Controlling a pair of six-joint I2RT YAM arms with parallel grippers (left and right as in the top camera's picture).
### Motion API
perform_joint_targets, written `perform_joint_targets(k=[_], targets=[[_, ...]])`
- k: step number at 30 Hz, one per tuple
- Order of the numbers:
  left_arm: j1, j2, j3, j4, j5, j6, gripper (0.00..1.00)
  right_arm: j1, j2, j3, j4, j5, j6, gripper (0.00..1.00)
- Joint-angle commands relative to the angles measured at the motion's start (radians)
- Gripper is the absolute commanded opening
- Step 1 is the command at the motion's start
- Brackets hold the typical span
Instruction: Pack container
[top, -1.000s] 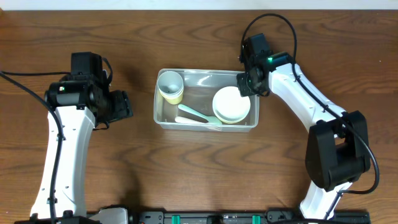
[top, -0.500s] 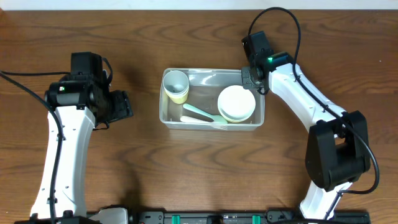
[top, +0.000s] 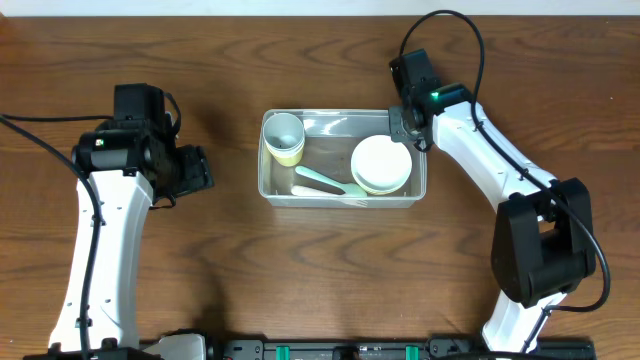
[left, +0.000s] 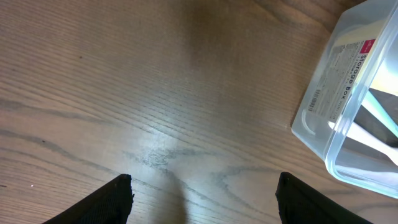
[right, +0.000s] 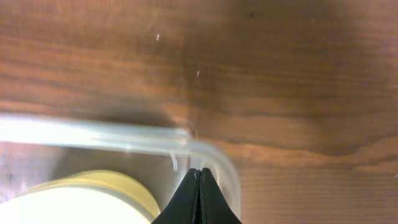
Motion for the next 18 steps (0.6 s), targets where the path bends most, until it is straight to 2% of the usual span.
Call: perform_joint_targets(k=[1,5,6,7,10,11,13,14,15,16,18], targets=[[0.0,-0.014,-0.002,-0.001,0.0,0.014,0.75,0.011,-0.046,0.0,-0.011,-0.024,-0.039,0.01],[-0.009,-0.014,-0.001,0.037,0.0,0.054,0.75,0.003,-0.143,0.0,0.024,0.014,-0.039,0.05],[-0.015,-0.014,-0.001,0.054,0.0,0.062,0.75,-0.009,-0.169,0.0,0.041,0.013,-0.038,0.08],[-0.024,-0.014,-0.001,0.076,0.0,0.076,0.75,-0.023,-0.19,0.0,0.05,0.012,-0.029,0.17],[-0.057,-0.013,-0.001,0.146,0.0,0.149,0.76,-0.092,-0.24,0.0,0.053,-0.023,-0.005,0.26],[-0.069,-0.012,-0.001,0.17,0.0,0.181,0.82,-0.118,-0.245,0.0,0.05,-0.042,-0.005,0.37],[-0.094,-0.008,-0.001,0.226,0.0,0.256,0.9,-0.187,-0.248,0.0,0.034,-0.085,-0.005,0.74],[-0.1,-0.006,-0.001,0.244,0.0,0.272,0.93,-0.208,-0.248,0.0,0.027,-0.094,-0.005,0.8],[-0.106,-0.003,-0.001,0.264,0.001,0.289,0.98,-0.229,-0.248,0.0,0.022,-0.104,-0.005,0.91],[-0.113,0.0,-0.001,0.288,0.001,0.312,0.98,-0.252,-0.248,0.0,0.017,-0.109,-0.005,0.99],[-0.114,0.005,-0.001,0.316,0.0,0.338,0.98,-0.285,-0.248,0.0,0.017,-0.11,-0.005,0.99]])
